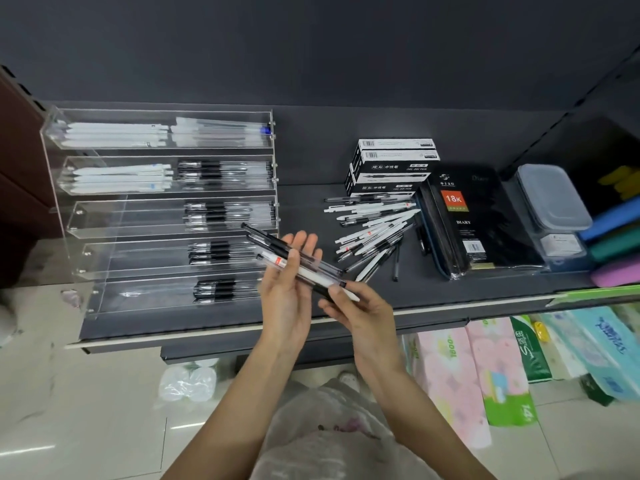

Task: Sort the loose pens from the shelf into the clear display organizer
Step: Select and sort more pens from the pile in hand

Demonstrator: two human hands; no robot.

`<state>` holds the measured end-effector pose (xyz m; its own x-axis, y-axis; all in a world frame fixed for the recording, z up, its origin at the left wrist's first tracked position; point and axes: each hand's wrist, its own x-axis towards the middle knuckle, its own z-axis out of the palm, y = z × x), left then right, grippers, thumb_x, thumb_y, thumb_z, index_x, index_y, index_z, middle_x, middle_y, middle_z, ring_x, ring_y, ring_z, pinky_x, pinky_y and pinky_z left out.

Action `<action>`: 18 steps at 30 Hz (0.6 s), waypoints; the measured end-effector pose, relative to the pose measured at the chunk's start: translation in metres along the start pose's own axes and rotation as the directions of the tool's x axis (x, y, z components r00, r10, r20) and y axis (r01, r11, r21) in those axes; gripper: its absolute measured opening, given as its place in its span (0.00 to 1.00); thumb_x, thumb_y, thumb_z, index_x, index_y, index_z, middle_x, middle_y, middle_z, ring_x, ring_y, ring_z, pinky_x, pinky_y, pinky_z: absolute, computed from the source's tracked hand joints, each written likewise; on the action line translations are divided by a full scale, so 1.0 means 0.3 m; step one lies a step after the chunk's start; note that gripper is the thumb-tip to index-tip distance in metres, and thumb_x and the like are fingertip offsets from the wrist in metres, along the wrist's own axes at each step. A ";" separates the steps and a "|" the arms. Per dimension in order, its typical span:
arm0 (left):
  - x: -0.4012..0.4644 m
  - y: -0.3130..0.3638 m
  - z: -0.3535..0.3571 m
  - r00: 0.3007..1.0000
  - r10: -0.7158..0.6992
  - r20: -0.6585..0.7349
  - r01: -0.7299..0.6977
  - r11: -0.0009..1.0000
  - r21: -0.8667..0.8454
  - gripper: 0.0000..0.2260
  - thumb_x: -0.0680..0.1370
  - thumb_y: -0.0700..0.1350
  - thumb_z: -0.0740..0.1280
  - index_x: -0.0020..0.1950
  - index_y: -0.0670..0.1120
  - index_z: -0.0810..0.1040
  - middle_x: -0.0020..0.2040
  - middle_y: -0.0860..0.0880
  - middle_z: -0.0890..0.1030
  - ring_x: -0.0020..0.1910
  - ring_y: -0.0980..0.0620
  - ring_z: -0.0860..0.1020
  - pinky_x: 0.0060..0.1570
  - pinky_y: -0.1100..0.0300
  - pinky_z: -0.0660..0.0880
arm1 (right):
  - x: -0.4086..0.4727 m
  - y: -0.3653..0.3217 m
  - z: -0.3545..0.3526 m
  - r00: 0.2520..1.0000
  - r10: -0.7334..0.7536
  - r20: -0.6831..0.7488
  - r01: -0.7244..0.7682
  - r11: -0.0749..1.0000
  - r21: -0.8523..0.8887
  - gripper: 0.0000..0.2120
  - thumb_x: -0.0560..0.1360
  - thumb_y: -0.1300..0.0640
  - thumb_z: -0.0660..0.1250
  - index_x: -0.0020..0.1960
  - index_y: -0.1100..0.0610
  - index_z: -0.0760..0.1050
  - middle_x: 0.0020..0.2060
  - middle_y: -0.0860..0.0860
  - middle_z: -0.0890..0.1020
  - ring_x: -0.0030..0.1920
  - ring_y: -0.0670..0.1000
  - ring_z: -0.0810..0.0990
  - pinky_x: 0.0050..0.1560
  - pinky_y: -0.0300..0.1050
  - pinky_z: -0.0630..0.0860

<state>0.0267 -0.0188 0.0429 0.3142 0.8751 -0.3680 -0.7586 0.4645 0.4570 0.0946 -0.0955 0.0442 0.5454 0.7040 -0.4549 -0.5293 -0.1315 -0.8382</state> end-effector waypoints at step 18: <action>-0.027 0.001 -0.041 0.905 -0.383 0.186 0.076 0.576 0.814 0.09 0.82 0.38 0.55 0.58 0.43 0.73 0.53 0.48 0.82 0.47 0.51 0.83 0.46 0.60 0.79 | 0.224 -0.411 -0.013 0.796 0.234 0.558 0.488 0.299 -0.820 0.04 0.72 0.62 0.72 0.45 0.59 0.77 0.28 0.46 0.81 0.27 0.44 0.79 0.30 0.33 0.72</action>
<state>0.0170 -0.0275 0.0359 0.6811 0.6392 -0.3570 0.0511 0.4449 0.8941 0.1992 -0.0348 0.1159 -0.0524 0.9194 -0.3897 0.6405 -0.2685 -0.7195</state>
